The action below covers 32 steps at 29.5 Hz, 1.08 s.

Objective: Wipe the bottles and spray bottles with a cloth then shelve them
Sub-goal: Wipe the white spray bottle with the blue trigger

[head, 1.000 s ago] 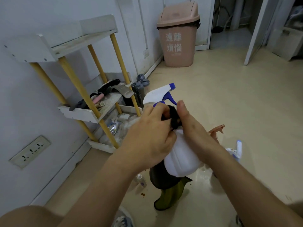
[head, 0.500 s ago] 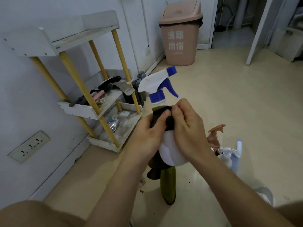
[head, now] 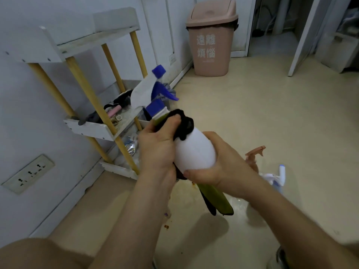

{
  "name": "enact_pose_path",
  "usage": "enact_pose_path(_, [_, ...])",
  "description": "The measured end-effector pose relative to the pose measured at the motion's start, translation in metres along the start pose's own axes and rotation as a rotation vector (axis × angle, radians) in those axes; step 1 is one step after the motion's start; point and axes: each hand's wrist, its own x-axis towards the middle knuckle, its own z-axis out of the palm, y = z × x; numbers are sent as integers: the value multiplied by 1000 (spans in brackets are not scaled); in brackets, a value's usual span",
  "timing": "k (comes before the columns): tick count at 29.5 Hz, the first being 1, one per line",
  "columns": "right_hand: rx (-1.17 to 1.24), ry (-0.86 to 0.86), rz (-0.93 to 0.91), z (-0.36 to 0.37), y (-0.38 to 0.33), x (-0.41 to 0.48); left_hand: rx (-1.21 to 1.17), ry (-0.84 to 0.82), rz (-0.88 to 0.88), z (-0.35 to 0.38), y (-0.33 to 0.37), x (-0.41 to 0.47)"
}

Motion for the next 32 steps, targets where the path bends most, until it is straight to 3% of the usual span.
enact_pose_path(2, [-201,189,-53,21,12,2,47,121,-5,5,-3,3])
enact_pose_path(4, [-564,460,-189,36,26,5,0,273,-100,8,-10,10])
enact_pose_path(6, [-743,619,-293,39,39,7,-80,344,-214,8,-16,18])
enact_pose_path(8, [-627,501,-254,31,40,9,-189,248,-307,3,-20,22])
enact_pose_path(11, [-220,105,-44,10,32,10,-104,29,-301,-15,-29,32])
enact_pose_path(13, [6,-107,37,-1,31,9,-80,-191,-242,-25,-27,33])
enact_pose_path(16, [584,-444,180,-4,33,6,-242,-554,-303,-31,-20,31])
enact_pose_path(18, [790,-566,209,-1,34,4,-315,-711,-313,-30,-13,28])
enact_pose_path(19, [799,-575,196,-1,33,3,-325,-714,-311,-27,-9,26])
enact_pose_path(20, [751,-540,178,-3,29,3,-317,-675,-311,-23,-5,25])
enact_pose_path(22, [445,-369,131,-7,21,4,-147,-428,-275,-15,-1,26])
enact_pose_path(24, [-20,-128,71,-7,16,5,21,-128,-226,-9,-7,33])
enact_pose_path(27, [-738,343,-129,15,24,5,-32,145,-281,-5,-18,36])
enact_pose_path(29, [-886,525,-241,27,30,5,-64,176,-322,-6,-22,40])
enact_pose_path(30, [-872,514,-243,26,29,5,-76,142,-344,-7,-23,41])
enact_pose_path(32, [-679,328,-129,12,21,5,-99,34,-352,-10,-26,38])
